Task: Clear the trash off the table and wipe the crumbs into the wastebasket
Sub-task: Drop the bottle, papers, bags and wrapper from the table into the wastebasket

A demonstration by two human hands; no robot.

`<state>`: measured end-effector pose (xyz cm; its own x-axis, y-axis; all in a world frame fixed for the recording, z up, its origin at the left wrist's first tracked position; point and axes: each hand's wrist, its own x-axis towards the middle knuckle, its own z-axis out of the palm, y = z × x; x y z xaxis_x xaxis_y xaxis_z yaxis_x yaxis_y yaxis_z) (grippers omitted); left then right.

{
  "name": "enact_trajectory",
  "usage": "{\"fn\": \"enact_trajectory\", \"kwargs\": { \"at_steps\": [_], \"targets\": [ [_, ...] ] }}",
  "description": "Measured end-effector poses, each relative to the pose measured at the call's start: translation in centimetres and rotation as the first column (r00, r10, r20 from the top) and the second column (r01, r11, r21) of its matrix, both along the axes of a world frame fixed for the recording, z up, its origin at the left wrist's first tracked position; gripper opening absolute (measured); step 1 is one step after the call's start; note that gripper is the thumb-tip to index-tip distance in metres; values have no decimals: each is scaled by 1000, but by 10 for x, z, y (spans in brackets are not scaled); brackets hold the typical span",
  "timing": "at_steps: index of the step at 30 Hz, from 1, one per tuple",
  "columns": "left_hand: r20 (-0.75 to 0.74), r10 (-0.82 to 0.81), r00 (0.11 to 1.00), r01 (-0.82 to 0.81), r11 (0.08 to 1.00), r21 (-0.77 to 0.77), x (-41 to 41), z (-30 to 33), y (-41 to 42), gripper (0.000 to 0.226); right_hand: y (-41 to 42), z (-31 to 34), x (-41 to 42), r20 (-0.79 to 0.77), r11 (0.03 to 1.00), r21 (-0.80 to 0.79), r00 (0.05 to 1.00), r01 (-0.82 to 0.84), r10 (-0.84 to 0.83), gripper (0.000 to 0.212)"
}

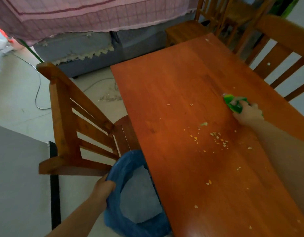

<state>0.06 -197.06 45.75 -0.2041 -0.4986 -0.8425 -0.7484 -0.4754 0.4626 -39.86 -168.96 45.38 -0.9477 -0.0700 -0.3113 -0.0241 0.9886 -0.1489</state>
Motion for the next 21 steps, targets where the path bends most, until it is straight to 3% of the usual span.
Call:
{"fn": "enact_trajectory", "kwargs": {
  "at_steps": [4,7,13,17,21],
  "targets": [
    [2,7,1000,-7,1000,2,-3,2,3,56,1,-9,1,-123,1000,12,992,1,1,42],
    [-6,5,1000,-5,1000,-8,0,4,4,56,-4,3,10,-217,985,-169,976,-46,9,38],
    [-47,-28,999,27,1000,-16,17,9,8,58,-69,31,129,-365,787,-464,897,-406,248,26],
    [-63,-56,996,55,998,-24,44,13,8,55,-106,26,263,-275,634,-635,896,-442,349,23],
    [-133,-31,991,23,998,-56,86,15,9,52,-126,-7,380,0,663,-657,879,-359,477,28]
  ]
}}
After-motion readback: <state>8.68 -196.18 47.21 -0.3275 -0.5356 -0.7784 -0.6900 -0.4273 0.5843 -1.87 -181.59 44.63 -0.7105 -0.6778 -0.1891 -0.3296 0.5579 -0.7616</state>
